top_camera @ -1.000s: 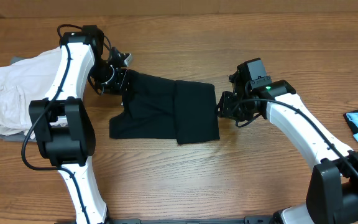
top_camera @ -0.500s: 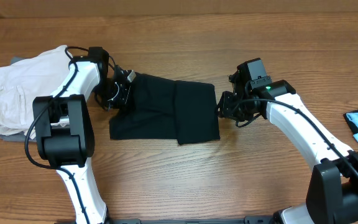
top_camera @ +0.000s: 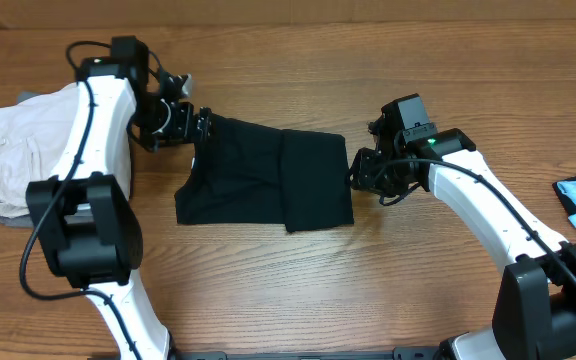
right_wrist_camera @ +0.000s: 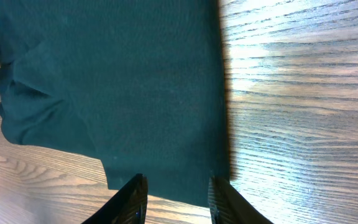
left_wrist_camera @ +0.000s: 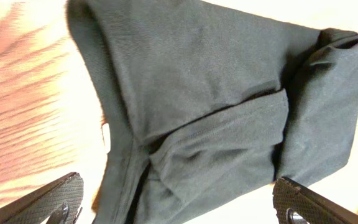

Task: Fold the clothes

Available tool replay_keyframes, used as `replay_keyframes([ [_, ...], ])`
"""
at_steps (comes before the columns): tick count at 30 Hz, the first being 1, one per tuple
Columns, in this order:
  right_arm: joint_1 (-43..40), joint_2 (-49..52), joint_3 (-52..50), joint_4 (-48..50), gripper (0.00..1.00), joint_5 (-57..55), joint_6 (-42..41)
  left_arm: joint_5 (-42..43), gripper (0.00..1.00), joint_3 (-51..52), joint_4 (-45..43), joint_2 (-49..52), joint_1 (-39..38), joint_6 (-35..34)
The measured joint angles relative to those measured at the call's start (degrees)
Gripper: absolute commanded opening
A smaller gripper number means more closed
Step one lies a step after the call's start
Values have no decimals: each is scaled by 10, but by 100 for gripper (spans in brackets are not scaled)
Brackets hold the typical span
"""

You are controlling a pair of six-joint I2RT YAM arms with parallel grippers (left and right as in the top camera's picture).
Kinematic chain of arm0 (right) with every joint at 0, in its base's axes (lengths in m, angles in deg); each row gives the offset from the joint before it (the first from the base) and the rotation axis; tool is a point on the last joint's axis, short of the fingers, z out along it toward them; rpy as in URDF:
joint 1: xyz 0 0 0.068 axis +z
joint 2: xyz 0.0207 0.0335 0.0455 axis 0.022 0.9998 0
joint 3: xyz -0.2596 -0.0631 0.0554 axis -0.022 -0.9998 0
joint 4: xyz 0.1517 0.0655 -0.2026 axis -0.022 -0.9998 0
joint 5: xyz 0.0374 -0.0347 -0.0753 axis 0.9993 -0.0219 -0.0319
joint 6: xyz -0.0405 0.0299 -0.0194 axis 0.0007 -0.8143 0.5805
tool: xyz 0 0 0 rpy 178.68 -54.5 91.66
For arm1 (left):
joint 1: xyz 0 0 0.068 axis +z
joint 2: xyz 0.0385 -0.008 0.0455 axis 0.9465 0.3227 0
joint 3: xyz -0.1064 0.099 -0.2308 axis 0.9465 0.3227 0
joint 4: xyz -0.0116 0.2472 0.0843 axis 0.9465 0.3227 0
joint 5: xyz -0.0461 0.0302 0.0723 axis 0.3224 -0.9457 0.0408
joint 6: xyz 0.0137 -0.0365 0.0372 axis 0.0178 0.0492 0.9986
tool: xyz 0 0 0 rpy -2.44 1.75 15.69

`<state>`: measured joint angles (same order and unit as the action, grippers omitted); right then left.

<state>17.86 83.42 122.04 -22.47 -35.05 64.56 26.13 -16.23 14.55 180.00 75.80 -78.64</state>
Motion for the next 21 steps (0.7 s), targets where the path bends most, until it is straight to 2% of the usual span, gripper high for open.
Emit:
replay_keyframes([
  [9,0,0,0,0,37,0,0,19,100,41,-5,35,23,40],
  [18,0,0,0,0,37,0,0,56,100,90,-50,73,23,68],
  [21,0,0,0,0,37,0,0,80,95,90,-64,76,23,69],
])
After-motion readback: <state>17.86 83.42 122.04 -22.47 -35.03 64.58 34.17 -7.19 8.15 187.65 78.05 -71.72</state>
